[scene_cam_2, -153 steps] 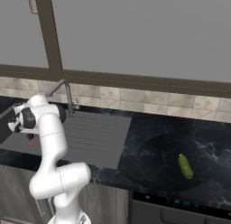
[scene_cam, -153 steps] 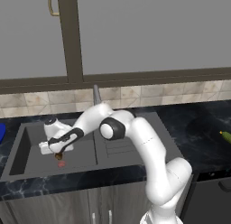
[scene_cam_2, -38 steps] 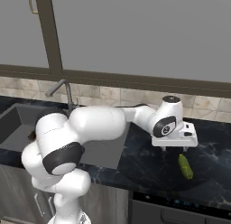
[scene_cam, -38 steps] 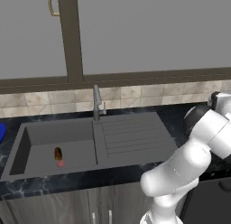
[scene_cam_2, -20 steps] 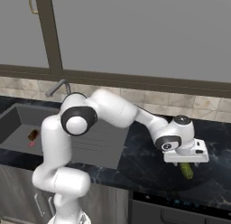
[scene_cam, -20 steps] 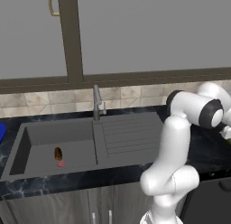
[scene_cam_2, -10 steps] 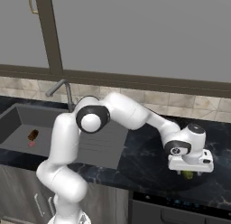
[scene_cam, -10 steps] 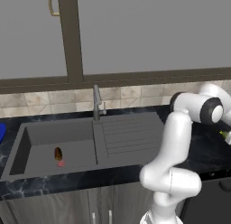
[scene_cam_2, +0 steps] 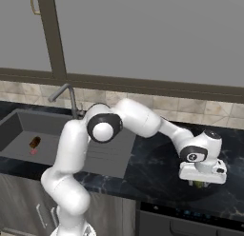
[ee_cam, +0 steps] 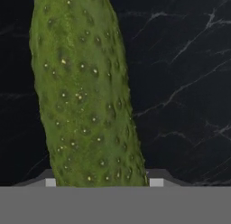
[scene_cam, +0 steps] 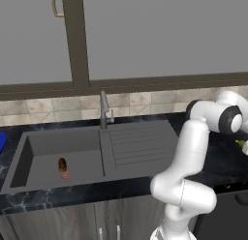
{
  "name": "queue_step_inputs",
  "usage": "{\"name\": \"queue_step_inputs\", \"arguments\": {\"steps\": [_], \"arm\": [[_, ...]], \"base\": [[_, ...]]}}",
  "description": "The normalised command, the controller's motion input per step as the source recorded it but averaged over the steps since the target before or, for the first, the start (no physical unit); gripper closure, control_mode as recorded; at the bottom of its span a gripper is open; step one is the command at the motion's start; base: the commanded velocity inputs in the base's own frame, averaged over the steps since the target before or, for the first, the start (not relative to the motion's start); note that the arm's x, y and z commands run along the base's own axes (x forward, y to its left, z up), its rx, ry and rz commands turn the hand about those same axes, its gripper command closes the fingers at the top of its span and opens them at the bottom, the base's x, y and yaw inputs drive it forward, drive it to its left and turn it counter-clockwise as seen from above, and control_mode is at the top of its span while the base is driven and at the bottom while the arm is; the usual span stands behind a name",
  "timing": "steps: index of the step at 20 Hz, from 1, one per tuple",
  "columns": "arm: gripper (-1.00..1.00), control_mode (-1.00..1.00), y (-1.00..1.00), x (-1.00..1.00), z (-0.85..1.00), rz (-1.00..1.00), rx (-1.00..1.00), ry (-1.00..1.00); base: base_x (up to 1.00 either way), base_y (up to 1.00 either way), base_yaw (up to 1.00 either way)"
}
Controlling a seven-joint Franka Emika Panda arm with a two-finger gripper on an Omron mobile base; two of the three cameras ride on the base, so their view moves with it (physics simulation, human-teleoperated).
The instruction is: Pick up all produce items and place them in the sink. Turn on the sink faucet to wash them. Then turn the sink off and put them in the tray.
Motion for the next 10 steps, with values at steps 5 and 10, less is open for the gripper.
{"name": "queue_step_inputs", "arguments": {"steps": [5,10], "arm": [[1.0,-1.0,0.38,-0.19,0.36,0.0,0.0,-0.06],[1.0,-1.0,0.81,-0.31,0.68,0.0,0.0,-0.09]], "base": [[0.0,0.0,0.0],[0.0,0.0,0.0]]}}
